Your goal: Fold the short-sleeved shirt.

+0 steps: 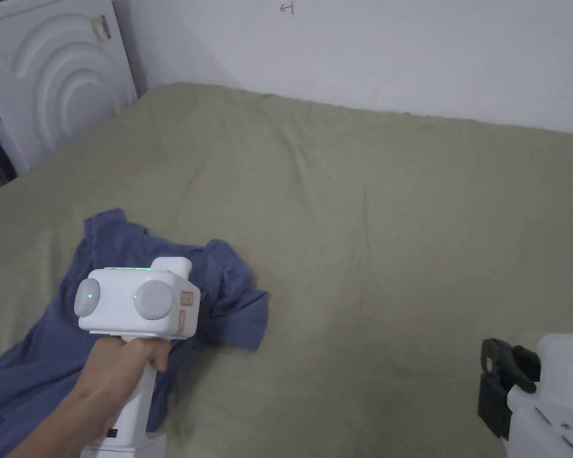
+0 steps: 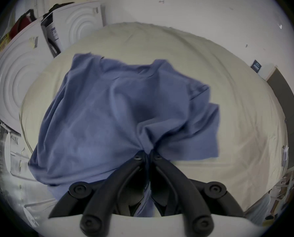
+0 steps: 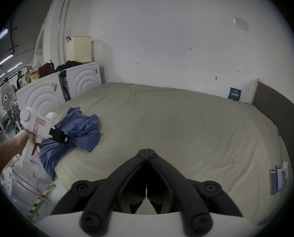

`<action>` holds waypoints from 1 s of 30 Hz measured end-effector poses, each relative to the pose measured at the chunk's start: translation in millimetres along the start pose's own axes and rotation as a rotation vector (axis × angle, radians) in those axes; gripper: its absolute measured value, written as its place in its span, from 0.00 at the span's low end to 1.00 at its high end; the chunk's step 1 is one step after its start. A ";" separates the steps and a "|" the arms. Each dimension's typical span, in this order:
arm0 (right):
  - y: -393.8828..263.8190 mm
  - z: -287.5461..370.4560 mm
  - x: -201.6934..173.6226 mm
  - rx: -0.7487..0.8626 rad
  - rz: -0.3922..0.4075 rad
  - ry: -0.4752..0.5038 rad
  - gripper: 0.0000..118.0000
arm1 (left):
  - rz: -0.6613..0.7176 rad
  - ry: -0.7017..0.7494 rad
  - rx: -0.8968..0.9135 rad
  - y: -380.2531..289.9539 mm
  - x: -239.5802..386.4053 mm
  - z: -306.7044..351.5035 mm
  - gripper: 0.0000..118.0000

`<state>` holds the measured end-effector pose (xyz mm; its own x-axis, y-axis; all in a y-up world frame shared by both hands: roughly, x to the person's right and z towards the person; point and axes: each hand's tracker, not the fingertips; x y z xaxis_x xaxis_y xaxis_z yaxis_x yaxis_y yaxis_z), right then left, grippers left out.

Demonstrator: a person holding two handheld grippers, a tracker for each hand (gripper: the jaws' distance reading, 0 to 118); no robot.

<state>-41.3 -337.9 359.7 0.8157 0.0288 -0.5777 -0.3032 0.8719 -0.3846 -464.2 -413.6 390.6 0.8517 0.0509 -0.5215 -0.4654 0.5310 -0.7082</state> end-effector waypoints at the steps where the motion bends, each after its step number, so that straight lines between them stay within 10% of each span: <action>1: -0.3 7.2 8.5 0.007 -0.007 -0.019 0.00 | -0.001 -0.035 0.013 4.2 15.0 1.5 0.02; 18: -25.2 96.4 179.2 0.011 -0.122 -0.360 0.00 | -0.431 -0.540 0.070 22.4 446.7 35.4 0.02; 30: -48.3 94.7 220.2 -0.016 -0.205 -0.402 0.00 | -0.579 -0.506 -0.100 -40.3 548.0 -11.4 0.02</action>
<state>199.6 -327.4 319.2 0.9854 0.0469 -0.1639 -0.1204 0.8719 -0.4746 18.5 -416.8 127.9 0.9609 0.1817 0.2089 0.0886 0.5132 -0.8537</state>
